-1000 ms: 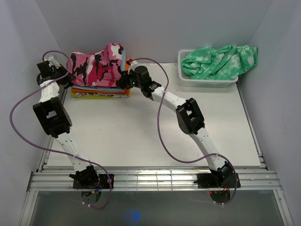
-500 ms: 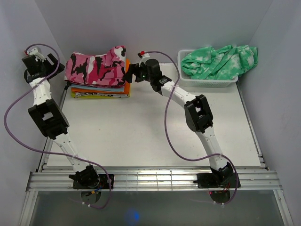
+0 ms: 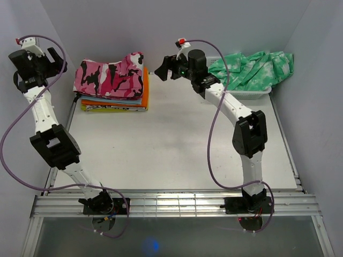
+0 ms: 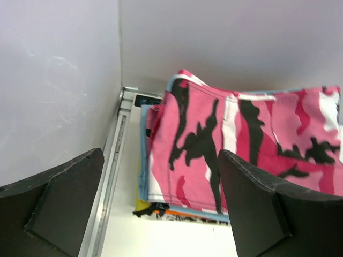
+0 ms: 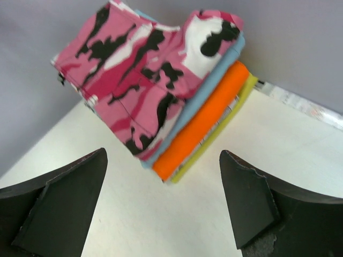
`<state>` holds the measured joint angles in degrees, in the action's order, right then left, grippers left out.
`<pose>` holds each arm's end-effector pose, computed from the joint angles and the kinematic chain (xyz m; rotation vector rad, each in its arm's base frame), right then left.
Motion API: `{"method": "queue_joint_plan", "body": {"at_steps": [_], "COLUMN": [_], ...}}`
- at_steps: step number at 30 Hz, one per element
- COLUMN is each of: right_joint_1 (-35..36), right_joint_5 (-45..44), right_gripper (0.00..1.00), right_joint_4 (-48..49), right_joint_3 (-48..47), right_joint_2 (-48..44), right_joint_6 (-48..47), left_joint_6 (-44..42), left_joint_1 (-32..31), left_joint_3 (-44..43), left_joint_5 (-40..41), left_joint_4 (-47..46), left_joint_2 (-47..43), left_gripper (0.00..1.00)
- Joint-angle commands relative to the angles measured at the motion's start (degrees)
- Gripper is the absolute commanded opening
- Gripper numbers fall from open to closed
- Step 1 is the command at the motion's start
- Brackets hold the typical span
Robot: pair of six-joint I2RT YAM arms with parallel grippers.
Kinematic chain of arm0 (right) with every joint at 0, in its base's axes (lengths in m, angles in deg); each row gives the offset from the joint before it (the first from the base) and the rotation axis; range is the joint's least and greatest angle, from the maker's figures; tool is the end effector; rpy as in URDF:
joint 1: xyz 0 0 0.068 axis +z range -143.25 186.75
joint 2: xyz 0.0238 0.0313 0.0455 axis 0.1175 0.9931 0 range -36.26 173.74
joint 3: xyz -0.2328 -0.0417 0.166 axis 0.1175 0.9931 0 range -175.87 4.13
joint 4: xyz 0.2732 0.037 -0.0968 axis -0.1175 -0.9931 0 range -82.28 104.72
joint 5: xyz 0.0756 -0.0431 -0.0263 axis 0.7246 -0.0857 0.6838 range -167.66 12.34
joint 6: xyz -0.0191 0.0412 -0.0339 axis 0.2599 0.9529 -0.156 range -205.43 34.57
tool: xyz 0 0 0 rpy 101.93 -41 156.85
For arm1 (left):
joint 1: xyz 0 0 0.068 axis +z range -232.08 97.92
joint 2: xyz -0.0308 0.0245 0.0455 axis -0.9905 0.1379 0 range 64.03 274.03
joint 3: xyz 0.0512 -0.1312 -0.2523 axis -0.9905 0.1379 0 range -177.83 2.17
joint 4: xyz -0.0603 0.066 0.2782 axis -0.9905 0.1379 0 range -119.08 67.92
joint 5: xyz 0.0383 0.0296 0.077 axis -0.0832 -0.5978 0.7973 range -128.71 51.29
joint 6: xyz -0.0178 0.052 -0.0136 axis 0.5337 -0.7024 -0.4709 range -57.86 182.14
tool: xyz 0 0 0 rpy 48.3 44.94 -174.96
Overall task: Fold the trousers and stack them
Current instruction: Neatly place the folded trousers to the corner
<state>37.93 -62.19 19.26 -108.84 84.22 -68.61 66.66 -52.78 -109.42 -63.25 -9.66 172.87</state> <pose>0.4713 0.2976 0.3727 -0.4242 1.6371 0.8558 0.4358 0.2257 0.4209 -0.2463 1.8192 -0.0955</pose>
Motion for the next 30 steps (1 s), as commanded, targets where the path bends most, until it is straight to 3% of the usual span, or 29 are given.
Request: {"method": "queue_joint_plan", "body": {"at_steps": [1,4,8,12,14,16,19,23,30], "right_joint_1": [-2.7,-6.12,-13.22,-20.18,-22.03,-22.04,-22.13,-22.92,-23.79], "right_joint_5": [2.91,3.69,7.12,9.15,6.53,3.71,-0.51,-3.77,-4.57], "right_gripper": [0.9,0.9,0.9,0.9,0.9,0.9,0.9,0.9,0.9], "right_joint_4": [-7.16,-10.94,-12.27,-13.49,-16.83,-20.16,-23.25,-27.81,-28.88], "right_joint_3": [5.45,10.73,27.68,44.12,49.05,57.64,63.03,68.84,71.4], "right_joint_2": [-7.27,-13.59,-24.05,-38.72,-46.08,-53.73,-60.17,-69.13,-73.64], "right_joint_6": [-6.79,-9.08,-9.96,-11.8,-17.48,-26.78,-31.05,-32.11,-30.35], "left_joint_6": [-8.19,-13.1,-17.69,-15.77,-12.45,-9.98,-9.61,-10.14,-9.7], "left_joint_1": [-3.53,-9.23,-19.35,-28.06,-30.6,-30.97,-31.06,-31.32,-33.51], "left_joint_3": [-1.7,0.66,7.95,19.27,22.37,24.92,26.51,27.92,29.15], "left_joint_5": [-4.2,-3.59,-2.72,-1.75,-2.89,-3.32,-3.68,-3.24,0.71], "left_joint_4": [9.91,16.95,24.69,28.3,28.22,27.95,27.87,26.64,22.86], "left_joint_2": [-4.59,-7.4,-11.18,-14.0,-14.7,-14.27,-12.69,-10.23,-10.66], "left_gripper": [0.98,0.98,0.98,0.98,0.98,0.98,0.98,0.98,0.98]}}
